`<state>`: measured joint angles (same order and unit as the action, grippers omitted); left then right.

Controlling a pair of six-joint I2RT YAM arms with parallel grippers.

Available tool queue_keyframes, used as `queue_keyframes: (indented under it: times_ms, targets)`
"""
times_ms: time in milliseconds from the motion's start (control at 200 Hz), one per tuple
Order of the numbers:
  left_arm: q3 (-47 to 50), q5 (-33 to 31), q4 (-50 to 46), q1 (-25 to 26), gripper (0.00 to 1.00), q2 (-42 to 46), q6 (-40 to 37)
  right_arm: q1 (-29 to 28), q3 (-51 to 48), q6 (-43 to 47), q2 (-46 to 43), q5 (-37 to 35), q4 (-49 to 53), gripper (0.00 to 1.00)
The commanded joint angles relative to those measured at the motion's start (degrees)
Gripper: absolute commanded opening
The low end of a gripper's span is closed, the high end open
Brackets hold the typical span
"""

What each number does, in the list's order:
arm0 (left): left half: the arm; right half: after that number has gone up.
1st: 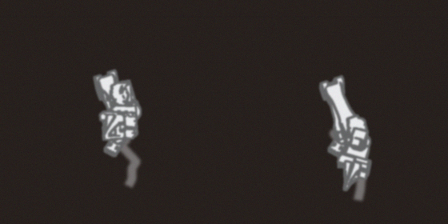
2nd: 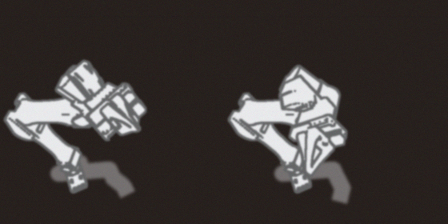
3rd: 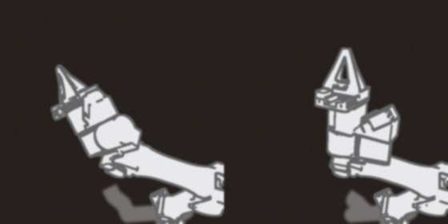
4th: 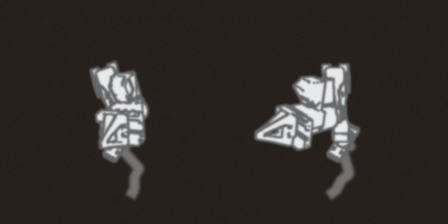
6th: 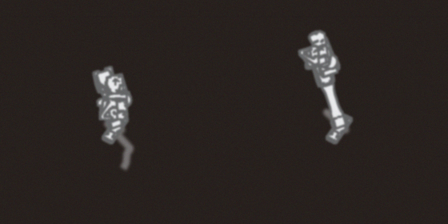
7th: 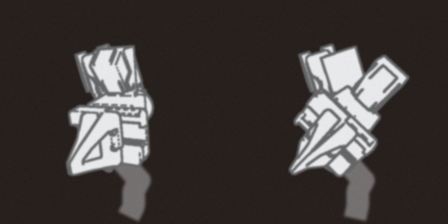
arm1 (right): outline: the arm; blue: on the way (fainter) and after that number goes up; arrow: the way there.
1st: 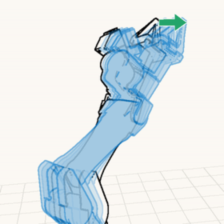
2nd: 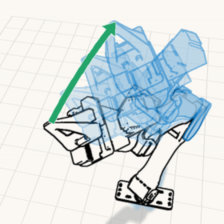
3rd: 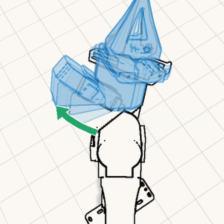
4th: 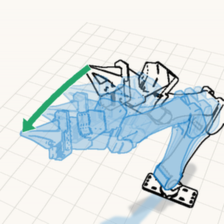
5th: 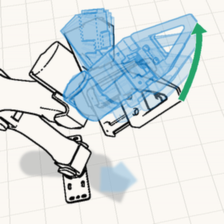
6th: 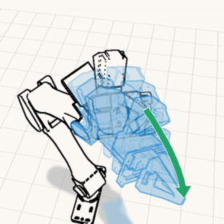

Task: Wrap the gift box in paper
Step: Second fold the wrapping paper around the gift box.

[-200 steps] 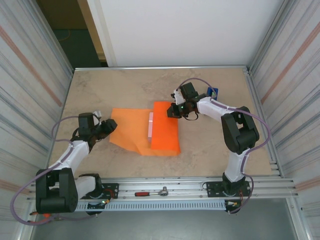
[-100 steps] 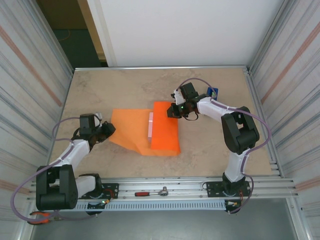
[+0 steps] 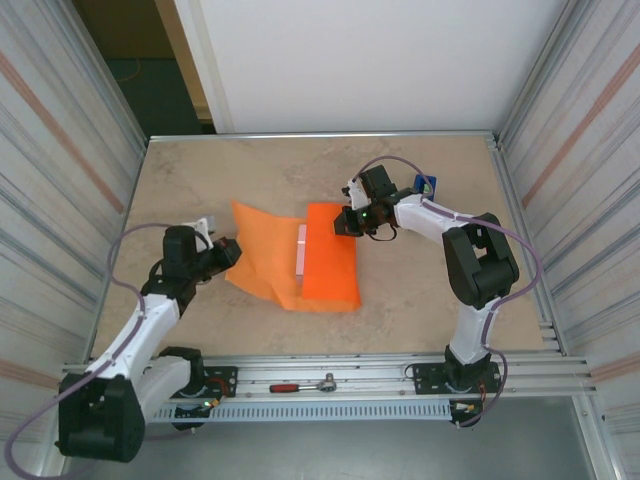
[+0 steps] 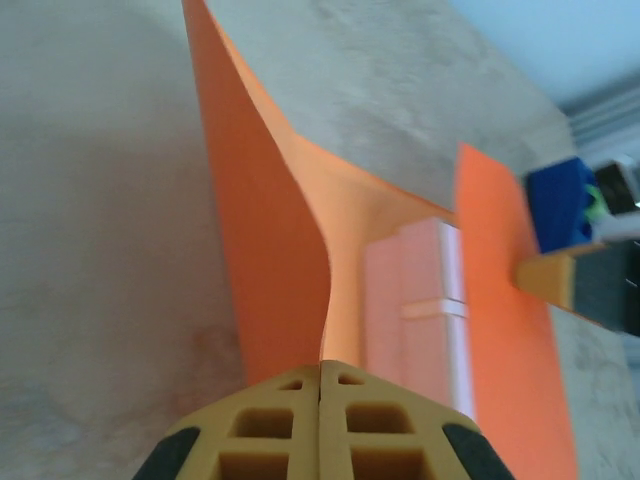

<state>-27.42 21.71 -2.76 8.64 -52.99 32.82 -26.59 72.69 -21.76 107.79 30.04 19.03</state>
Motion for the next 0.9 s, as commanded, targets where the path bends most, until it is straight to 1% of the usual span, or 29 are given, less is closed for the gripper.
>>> queue_keyframes:
  times_ms: [0,150,346,476,571,897]
  targets:
    - [-0.22,-2.63,0.71,4.65,0.0,2.73,0.19,-1.45,-3.43,1.19,3.86,-3.59,3.78,0.0]
    - [-1.33,-5.63,0.92,11.72,0.0,2.87,2.4,-1.45,-3.49,1.12,4.08,-3.56,3.78,0.0]
    - [-5.19,-9.14,1.54,19.49,0.0,-1.73,6.88,-1.54,-3.63,1.1,4.11,-3.54,3.74,0.0]
    - [-9.42,-11.62,1.68,23.33,0.0,-6.81,11.63,-1.62,-3.52,1.02,4.22,-3.49,3.74,0.0]
    - [-12.19,-12.05,3.37,26.21,0.0,-11.15,14.66,-1.88,-3.26,1.02,4.3,-3.52,3.83,0.0]
    - [-20.67,-12.68,10.33,36.27,0.0,-28.35,18.22,-2.46,-2.91,0.94,4.48,-3.69,4.09,0.0]
